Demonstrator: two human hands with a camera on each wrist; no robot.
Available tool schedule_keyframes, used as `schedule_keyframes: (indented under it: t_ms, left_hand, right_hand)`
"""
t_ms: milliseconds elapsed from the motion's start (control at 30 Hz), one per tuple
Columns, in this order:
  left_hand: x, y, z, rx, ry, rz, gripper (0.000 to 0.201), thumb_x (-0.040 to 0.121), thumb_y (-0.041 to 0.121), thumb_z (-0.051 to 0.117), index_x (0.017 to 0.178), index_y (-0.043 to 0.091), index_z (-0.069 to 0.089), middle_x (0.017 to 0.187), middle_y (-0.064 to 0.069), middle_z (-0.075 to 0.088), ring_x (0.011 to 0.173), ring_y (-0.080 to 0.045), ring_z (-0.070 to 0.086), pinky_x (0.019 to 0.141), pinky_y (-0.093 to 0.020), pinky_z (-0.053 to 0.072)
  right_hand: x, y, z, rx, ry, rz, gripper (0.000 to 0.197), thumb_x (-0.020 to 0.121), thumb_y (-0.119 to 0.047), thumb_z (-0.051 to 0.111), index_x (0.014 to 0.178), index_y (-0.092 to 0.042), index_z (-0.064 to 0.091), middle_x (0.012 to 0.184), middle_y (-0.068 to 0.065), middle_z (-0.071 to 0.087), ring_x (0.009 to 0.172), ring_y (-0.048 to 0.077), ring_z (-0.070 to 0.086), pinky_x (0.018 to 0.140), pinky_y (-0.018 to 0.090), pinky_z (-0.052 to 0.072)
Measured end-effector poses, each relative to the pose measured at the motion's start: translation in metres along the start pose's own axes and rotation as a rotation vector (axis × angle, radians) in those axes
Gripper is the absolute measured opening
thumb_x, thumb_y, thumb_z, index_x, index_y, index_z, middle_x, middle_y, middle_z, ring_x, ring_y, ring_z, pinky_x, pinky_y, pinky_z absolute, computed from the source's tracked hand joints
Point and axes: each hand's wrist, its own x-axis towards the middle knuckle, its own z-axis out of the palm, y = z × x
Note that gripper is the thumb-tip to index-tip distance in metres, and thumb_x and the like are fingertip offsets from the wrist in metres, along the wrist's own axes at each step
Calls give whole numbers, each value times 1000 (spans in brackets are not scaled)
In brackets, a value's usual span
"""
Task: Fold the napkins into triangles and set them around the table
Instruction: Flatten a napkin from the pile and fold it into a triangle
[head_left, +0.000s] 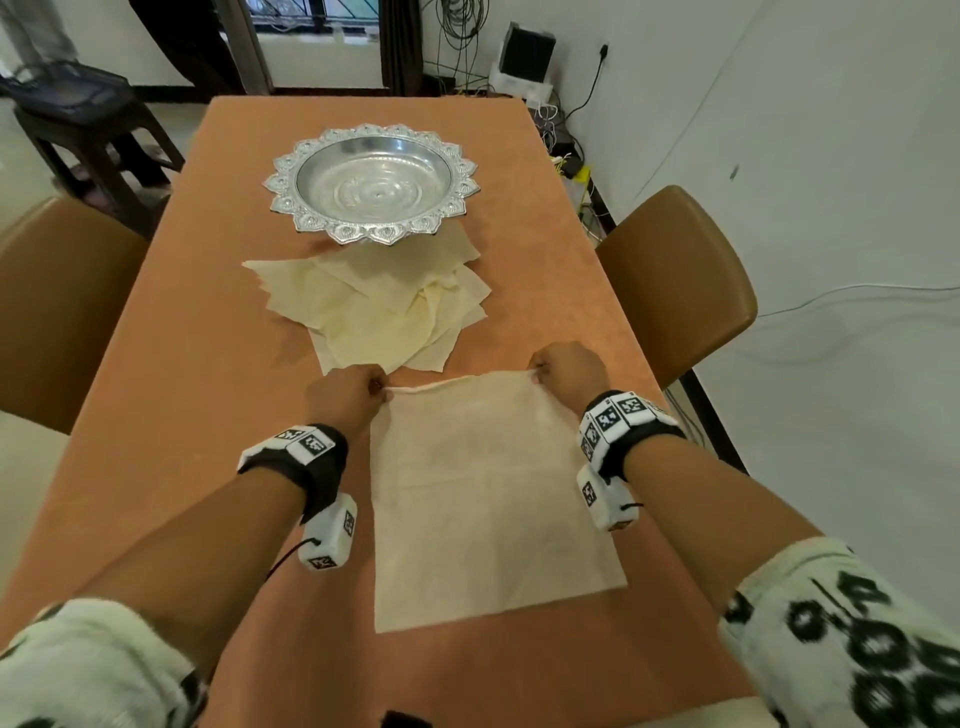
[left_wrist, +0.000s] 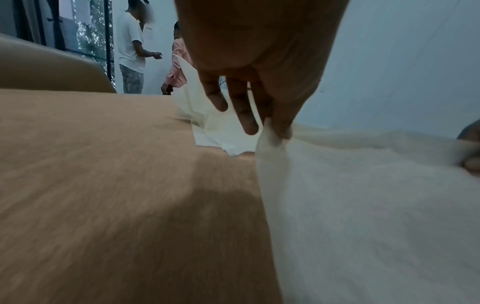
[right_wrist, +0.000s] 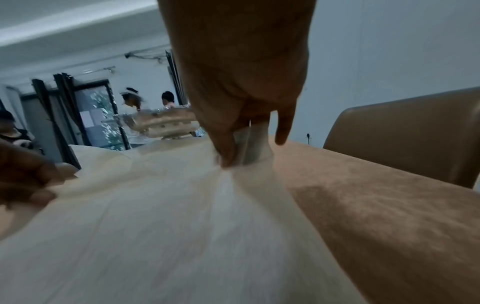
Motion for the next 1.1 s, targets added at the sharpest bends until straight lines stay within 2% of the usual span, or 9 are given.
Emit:
schedule_keyframes:
  t_ms: [167,200,267,367,567,667,933,1033,1100]
  left_hand:
    - [15,16,-38,-144,431,115,14,91,33,60,99,27,70,84,-3,69,81,-25,62,72,-36,45]
    - [9,20,-46,-180,529,145,14,90,32,63,99,26,72,81,-4,68,79,-24,60,72,-37,42]
    - [-14,24,-59,-209,662,237,12,87,29,66,96,23,73,78,-3,67,78,-20,57,72,-38,40]
    - [-56,16,-49,-151,658,377,16,87,32,64,93,21,73,84,3,70,82,-20,56,72,-38,40]
    - [-134,-18,15,107,357,601,47,99,48,31,93,25,72,96,7,72,92,-17,62,84,-35,36]
    - [-168,-23,33,146,282,623,57,101,49,21,88,27,72,99,11,72,94,-16,65,90,-35,35]
    - [-244,-20,59,190,175,600,65,100,50,14,84,30,73,93,9,73,89,-14,68,94,-37,33]
    - [-271,-22,67,190,124,620,57,99,51,19,85,32,71,86,7,71,84,-11,66,96,-36,33]
    - [-285,-25,71,190,101,671,45,96,48,30,84,32,70,81,9,69,79,-10,66,95,-34,32]
  right_hand:
    - [-2,-18,-30,50,738,-73,22,87,-16,55,99,-21,73,88,-1,73,83,23,62,85,37,34]
    - [-10,-16,-35,70,841,-118,21,86,-18,55,96,-21,73,85,-2,72,82,23,61,86,37,32]
    - [-30,-7,-34,42,907,-207,20,86,-20,53,96,-21,71,84,-3,69,84,23,58,91,40,30]
    - [-70,10,-13,-46,829,-374,22,86,-23,51,97,-20,69,89,-1,67,92,21,53,96,42,28]
    - [-138,42,45,-96,522,-611,25,85,-27,48,91,-24,72,91,-8,69,97,13,49,97,41,28]
    - [-167,50,62,-109,420,-623,26,85,-30,47,90,-25,72,90,-10,69,95,12,51,95,38,29]
    - [-238,54,87,-97,218,-623,29,83,-34,43,80,-31,73,81,-14,68,85,9,63,94,32,30]
    - [-261,58,93,-122,134,-625,31,82,-38,42,78,-34,72,78,-19,67,82,5,62,91,31,41]
    - [-275,63,96,-130,83,-622,30,80,-39,42,78,-36,71,76,-21,66,79,3,61,90,30,41]
